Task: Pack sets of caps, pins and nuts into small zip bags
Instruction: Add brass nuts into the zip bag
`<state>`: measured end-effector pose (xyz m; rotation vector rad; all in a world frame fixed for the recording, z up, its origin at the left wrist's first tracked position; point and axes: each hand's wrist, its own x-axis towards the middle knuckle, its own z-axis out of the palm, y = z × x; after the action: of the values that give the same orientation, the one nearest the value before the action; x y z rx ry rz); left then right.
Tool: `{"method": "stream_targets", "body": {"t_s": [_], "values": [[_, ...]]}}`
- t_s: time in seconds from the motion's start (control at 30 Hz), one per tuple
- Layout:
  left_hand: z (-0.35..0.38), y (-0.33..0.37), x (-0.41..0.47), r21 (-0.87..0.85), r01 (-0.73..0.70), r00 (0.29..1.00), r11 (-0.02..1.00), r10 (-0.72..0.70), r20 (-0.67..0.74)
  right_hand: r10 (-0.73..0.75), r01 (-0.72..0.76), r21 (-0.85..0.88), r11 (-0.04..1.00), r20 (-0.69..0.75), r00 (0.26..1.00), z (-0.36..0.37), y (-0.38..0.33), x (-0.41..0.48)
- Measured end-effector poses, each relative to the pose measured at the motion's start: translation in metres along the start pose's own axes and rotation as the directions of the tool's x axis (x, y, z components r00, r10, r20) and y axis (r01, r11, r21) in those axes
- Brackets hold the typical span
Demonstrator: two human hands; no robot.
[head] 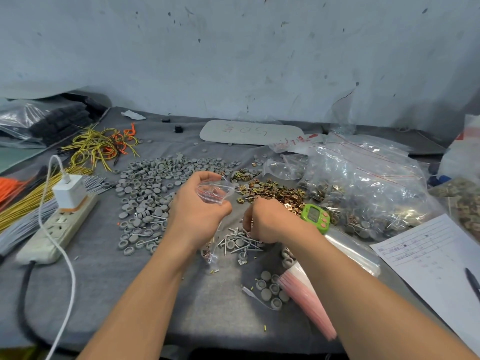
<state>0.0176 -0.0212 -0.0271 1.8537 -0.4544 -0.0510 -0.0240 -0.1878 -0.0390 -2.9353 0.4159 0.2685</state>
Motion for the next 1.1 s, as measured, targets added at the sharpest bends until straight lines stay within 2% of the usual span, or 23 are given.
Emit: {"method": "stream_targets", "body": {"t_s": [0.17,0.27,0.37,0.47,0.57,0.67,0.73,0.77,0.87,0.97,1.1], "values": [[0.0,0.002,-0.002,0.006,0.003,1.0,1.0,-0.003,0.004,-0.037,0.038,-0.021,0.999,0.062,0.997,0.002,0.001,-0.001],[0.001,0.002,-0.002,0.007,0.003,1.0,1.0,-0.003,0.007,-0.029,0.029,0.005,1.0,0.01,1.0,0.004,-0.003,-0.004],[0.001,0.001,-0.001,0.002,0.002,1.0,1.0,-0.002,0.007,0.067,-0.042,0.158,0.987,-0.155,0.986,-0.001,-0.001,-0.007],[0.002,0.001,-0.001,0.0,-0.007,1.0,1.0,0.007,0.009,0.122,-0.017,0.392,0.92,-0.245,0.962,-0.01,0.005,-0.015],[0.002,0.0,0.0,0.0,-0.011,1.0,1.0,0.011,0.021,0.164,0.012,0.686,0.727,-0.192,0.968,-0.018,0.008,-0.025],[0.001,-0.001,0.001,0.019,-0.017,1.0,1.0,0.016,0.021,0.173,0.019,0.907,0.421,-0.101,0.98,-0.026,0.009,-0.032],[0.001,-0.002,0.0,0.045,-0.025,1.0,0.999,0.025,0.01,0.121,0.058,0.978,0.201,-0.084,0.989,-0.032,0.009,-0.038],[0.001,-0.001,-0.001,0.054,-0.025,1.0,0.998,0.025,0.008,0.086,0.078,0.989,0.124,-0.089,0.992,-0.034,0.009,-0.041],[0.003,-0.001,-0.001,0.077,-0.034,0.999,0.996,0.033,0.012,0.005,0.125,0.992,-0.001,-0.125,0.992,-0.038,0.005,-0.049],[0.005,0.001,-0.001,0.101,-0.054,0.998,0.993,0.049,0.05,0.001,0.174,0.985,-0.012,-0.174,0.985,-0.042,0.0,-0.056],[0.01,0.005,-0.008,0.16,-0.097,0.983,0.982,0.069,0.171,0.024,0.262,0.958,0.112,-0.267,0.963,-0.042,-0.011,-0.061]]}}
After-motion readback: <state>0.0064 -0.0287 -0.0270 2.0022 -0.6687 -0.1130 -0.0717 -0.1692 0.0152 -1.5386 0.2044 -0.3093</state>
